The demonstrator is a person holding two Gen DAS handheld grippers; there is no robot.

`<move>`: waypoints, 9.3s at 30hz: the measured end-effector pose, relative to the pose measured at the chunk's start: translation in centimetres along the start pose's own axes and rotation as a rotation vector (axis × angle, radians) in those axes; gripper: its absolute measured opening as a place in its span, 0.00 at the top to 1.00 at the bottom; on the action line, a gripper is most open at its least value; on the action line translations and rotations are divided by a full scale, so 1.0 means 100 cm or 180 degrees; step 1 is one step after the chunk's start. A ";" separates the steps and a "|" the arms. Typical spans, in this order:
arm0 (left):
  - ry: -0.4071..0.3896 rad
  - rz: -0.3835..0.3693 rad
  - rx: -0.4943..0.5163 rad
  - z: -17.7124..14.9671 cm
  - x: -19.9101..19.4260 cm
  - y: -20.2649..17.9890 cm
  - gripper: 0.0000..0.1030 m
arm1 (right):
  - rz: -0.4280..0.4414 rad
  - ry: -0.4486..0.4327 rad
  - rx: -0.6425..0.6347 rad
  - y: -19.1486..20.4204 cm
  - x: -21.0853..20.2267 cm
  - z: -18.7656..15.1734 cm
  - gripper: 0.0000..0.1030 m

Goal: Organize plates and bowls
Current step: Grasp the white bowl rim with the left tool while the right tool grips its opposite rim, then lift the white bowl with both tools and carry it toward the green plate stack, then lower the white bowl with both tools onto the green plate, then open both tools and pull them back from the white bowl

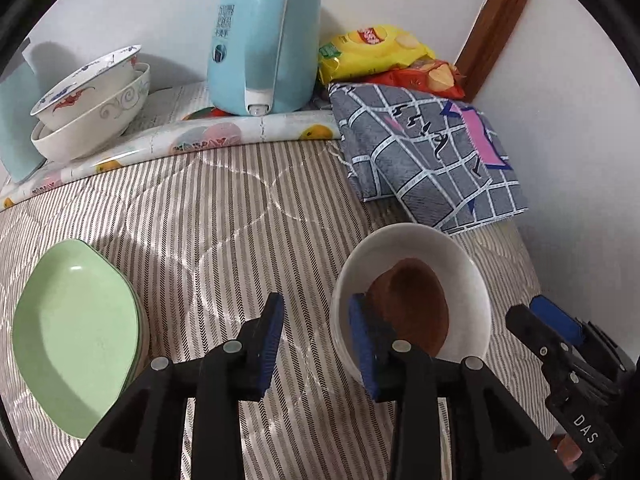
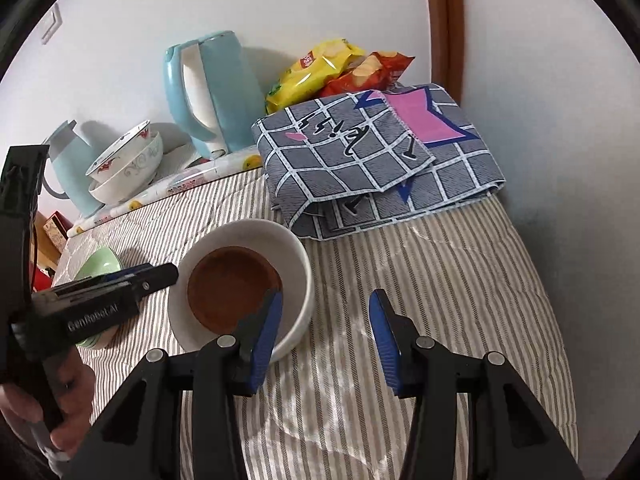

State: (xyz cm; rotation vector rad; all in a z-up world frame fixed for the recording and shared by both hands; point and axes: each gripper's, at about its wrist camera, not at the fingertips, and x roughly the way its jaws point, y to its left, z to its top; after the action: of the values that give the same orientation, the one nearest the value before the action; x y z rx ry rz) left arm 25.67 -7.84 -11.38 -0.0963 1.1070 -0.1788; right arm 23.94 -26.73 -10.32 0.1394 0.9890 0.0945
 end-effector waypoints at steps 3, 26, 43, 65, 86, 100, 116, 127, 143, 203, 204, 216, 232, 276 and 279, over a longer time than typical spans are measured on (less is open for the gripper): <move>0.0067 0.0030 0.0035 0.000 0.007 0.000 0.69 | -0.0019 0.0083 -0.0030 0.004 0.011 0.004 0.56; 0.0305 0.0224 0.0144 -0.001 0.031 -0.005 0.59 | -0.0344 0.0536 -0.0286 0.019 0.061 0.006 0.70; 0.0266 0.0190 0.0058 -0.002 0.040 -0.002 0.56 | -0.0132 0.0523 -0.0141 0.004 0.072 0.004 0.58; 0.0273 0.0076 -0.0027 -0.003 0.046 0.000 0.58 | -0.0103 0.0510 0.0028 -0.001 0.073 0.005 0.56; 0.0216 -0.0164 -0.0004 -0.009 0.040 -0.011 0.89 | -0.0063 0.0460 0.0119 0.012 0.070 0.001 0.88; 0.0154 -0.0117 0.0077 -0.025 0.010 -0.016 0.89 | -0.0109 0.0370 0.0161 0.018 0.041 -0.013 0.89; -0.0044 -0.0107 0.0007 -0.040 -0.044 0.005 0.90 | -0.0004 0.0173 0.0122 0.047 -0.008 -0.025 0.89; -0.0149 -0.0166 0.0014 -0.048 -0.074 0.019 0.90 | -0.0046 0.0071 0.0082 0.068 -0.037 -0.031 0.89; -0.0333 -0.0134 -0.0032 -0.040 -0.106 0.052 0.90 | 0.0031 -0.0061 0.0011 0.107 -0.054 -0.023 0.89; -0.0218 0.0195 -0.0661 -0.019 -0.070 0.214 0.90 | 0.0376 0.0254 -0.0493 0.256 0.050 0.004 0.89; -0.0209 0.0202 -0.0666 -0.019 -0.068 0.215 0.90 | 0.0379 0.0263 -0.0496 0.257 0.052 0.004 0.89; -0.0083 0.0253 -0.0746 -0.021 -0.047 0.230 0.90 | 0.0426 0.0437 -0.0526 0.266 0.083 0.000 0.89; 0.0040 0.0249 -0.0797 -0.021 -0.026 0.237 0.90 | 0.0428 0.0606 -0.0554 0.269 0.108 -0.002 0.88; -0.0252 0.0348 -0.0772 -0.044 -0.099 0.223 0.82 | 0.0488 0.0300 -0.0734 0.253 0.035 -0.021 0.77; -0.0364 0.0345 -0.0729 -0.049 -0.116 0.214 0.82 | 0.0496 0.0181 -0.0684 0.245 0.009 -0.025 0.77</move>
State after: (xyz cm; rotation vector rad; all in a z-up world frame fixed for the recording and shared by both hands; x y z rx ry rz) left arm 18.28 15.39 -6.91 -0.2476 1.0124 0.0506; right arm 21.95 -2.26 -8.51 0.0166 1.0173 0.3479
